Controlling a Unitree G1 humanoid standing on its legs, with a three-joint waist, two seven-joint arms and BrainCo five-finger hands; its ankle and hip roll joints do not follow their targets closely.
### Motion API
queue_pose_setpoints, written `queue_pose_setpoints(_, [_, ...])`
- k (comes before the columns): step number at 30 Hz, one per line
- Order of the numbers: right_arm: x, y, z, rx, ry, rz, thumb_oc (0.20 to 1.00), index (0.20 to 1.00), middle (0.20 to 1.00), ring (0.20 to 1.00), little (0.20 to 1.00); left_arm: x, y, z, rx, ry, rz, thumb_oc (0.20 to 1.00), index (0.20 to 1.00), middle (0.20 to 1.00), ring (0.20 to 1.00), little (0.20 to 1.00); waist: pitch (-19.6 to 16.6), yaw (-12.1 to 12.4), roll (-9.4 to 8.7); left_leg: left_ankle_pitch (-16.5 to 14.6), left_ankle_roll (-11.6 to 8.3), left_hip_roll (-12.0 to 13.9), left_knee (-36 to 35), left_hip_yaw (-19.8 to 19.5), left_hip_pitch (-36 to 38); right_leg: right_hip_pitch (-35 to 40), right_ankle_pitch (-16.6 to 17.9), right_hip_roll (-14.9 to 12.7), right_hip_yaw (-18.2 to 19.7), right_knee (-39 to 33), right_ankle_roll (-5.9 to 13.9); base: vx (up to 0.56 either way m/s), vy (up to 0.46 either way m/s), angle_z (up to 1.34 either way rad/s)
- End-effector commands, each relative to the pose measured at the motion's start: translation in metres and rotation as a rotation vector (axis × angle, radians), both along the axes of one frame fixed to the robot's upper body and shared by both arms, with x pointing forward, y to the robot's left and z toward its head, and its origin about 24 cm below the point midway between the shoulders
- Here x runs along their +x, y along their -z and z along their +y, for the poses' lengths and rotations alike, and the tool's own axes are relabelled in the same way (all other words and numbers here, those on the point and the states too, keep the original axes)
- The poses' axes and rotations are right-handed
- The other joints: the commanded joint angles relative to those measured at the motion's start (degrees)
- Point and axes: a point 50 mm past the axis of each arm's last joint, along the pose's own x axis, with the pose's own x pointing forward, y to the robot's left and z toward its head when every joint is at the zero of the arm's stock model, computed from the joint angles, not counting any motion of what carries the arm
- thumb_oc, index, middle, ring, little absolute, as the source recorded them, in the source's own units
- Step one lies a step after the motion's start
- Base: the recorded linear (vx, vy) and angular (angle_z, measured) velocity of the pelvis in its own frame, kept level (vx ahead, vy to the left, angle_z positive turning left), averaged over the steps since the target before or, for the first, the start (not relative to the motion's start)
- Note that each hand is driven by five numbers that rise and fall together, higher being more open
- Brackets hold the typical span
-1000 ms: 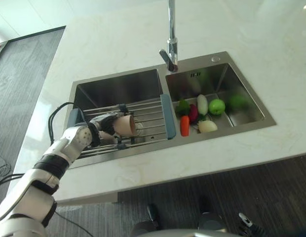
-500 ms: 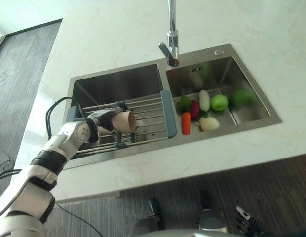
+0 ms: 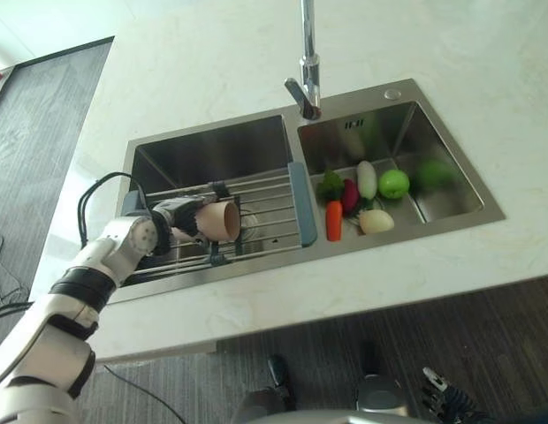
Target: Place the dishes in the dishwasher.
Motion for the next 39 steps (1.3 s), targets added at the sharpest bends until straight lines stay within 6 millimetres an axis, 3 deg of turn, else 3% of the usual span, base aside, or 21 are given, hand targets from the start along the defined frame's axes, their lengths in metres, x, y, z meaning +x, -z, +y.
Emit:
queue_pose_setpoints(1, [0.01, -0.004, -0.006, -0.003, 0.005, -0.035, 1.0, 1.0, 1.0, 1.0, 1.0, 0.008, -0.024, 0.023, 0.085, -0.084, -0.035, 1.0, 1.0, 1.0, 1.0, 1.0, -0.73, 0.06, -0.49, -4.9, -1.57, 1.08, 1.36, -2.83, -0.66, -3.79, -1.38, -3.72, 0.14, 3.23, 5.44, 0.0, 0.0, 0.0])
queue_pose_setpoints(23, [0.014, -0.004, -0.004, -0.003, -0.005, -0.034, 1.0, 1.0, 1.0, 1.0, 1.0, -0.008, 0.01, 0.063, 0.327, -0.281, 0.009, 1.0, 1.0, 1.0, 1.0, 1.0, -1.33, 0.31, -0.06, -4.93, -1.62, 1.04, 1.15, -2.88, -0.27, -3.37, -1.69, -3.62, -0.56, 3.26, 5.13, -0.01, 0.0, 0.01])
queue_pose_setpoints(33, [0.017, -0.006, -0.006, -0.013, -0.022, -0.036, 1.0, 1.0, 1.0, 1.0, 1.0, -0.022, 0.029, 0.078, 0.332, -0.382, 0.044, 1.0, 1.0, 1.0, 1.0, 1.0, -1.14, 0.51, 0.11, -4.97, -1.67, 0.9, 1.25, -2.68, -0.2, -3.3, -1.63, -4.0, -1.21, 3.22, 5.16, 0.0, 0.0, 0.0])
queue_pose_setpoints(39, [0.019, -0.006, -0.006, -0.016, -0.029, -0.035, 1.0, 1.0, 1.0, 1.0, 1.0, -0.022, 0.033, 0.075, 0.31, -0.368, 0.024, 1.0, 1.0, 1.0, 1.0, 1.0, -1.01, 0.57, 0.04, -4.93, -1.71, 1.12, 1.31, -2.63, -0.11, -3.28, -1.93, -3.92, -1.25, 3.48, 5.0, 0.0, 0.0, 0.0])
